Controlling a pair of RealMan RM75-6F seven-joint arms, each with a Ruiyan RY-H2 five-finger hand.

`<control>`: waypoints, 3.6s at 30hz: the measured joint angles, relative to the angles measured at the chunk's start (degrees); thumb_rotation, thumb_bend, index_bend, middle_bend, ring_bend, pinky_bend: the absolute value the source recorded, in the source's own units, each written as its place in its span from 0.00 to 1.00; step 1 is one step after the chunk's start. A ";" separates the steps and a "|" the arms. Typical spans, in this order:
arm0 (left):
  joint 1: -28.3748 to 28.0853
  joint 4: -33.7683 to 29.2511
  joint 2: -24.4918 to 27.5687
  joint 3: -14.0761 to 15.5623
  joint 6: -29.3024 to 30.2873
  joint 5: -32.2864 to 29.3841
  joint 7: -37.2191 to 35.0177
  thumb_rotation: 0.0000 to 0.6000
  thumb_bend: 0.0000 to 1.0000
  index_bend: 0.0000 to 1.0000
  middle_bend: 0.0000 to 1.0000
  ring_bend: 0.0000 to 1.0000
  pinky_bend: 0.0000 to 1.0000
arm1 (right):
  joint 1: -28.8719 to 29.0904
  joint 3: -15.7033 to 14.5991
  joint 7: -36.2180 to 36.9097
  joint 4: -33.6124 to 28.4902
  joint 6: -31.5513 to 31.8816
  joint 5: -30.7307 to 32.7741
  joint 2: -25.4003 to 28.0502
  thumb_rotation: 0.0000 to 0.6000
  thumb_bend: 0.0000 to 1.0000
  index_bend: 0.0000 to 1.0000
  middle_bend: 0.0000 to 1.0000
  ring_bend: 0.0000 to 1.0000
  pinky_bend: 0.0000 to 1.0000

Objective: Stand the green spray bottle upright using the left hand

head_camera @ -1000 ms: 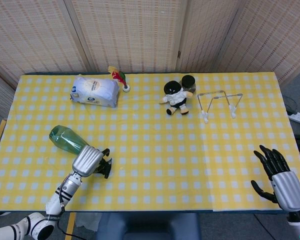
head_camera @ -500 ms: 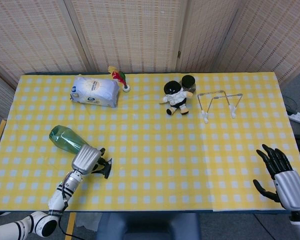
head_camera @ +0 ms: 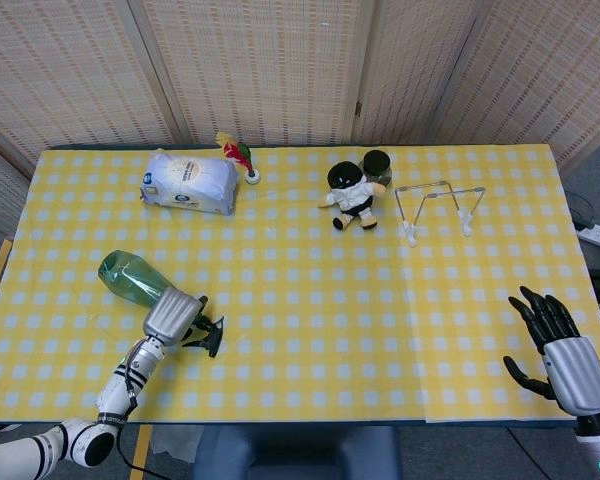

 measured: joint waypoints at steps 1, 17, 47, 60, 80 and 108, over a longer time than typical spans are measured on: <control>-0.15 0.35 -0.16 0.20 -0.05 0.15 -0.25 1.00 0.23 0.53 1.00 1.00 1.00 | 0.03 0.03 0.00 -0.02 -0.06 0.06 -0.02 1.00 0.37 0.00 0.00 0.00 0.00; -2.15 4.29 -2.66 1.89 -0.71 0.86 -1.79 1.00 0.31 0.56 1.00 1.00 1.00 | -0.08 -0.05 0.16 -0.17 -0.19 0.31 0.39 1.00 0.37 0.00 0.00 0.00 0.00; 1.67 -20.43 14.66 -5.01 9.14 -1.34 -18.32 1.00 0.46 0.64 1.00 1.00 1.00 | -0.75 -1.26 1.50 -0.31 1.31 -2.14 0.88 1.00 0.37 0.00 0.00 0.00 0.00; 5.03 -31.14 24.15 -14.01 8.66 -13.81 -40.63 1.00 0.49 0.65 1.00 1.00 1.00 | -0.71 -1.60 2.43 -0.14 1.27 -2.54 1.05 1.00 0.37 0.00 0.00 0.00 0.00; 9.49 -20.44 24.71 -21.58 -4.43 -16.51 -82.71 1.00 0.49 0.66 1.00 1.00 1.00 | -0.84 -0.97 2.45 -0.26 0.95 -0.88 0.92 1.00 0.37 0.00 0.00 0.00 0.00; 8.13 -12.94 16.34 -16.92 1.38 -11.10 -78.00 1.00 0.47 0.56 1.00 1.00 1.00 | -0.93 -1.20 2.10 -0.17 1.05 -1.57 0.96 1.00 0.37 0.00 0.00 0.00 0.00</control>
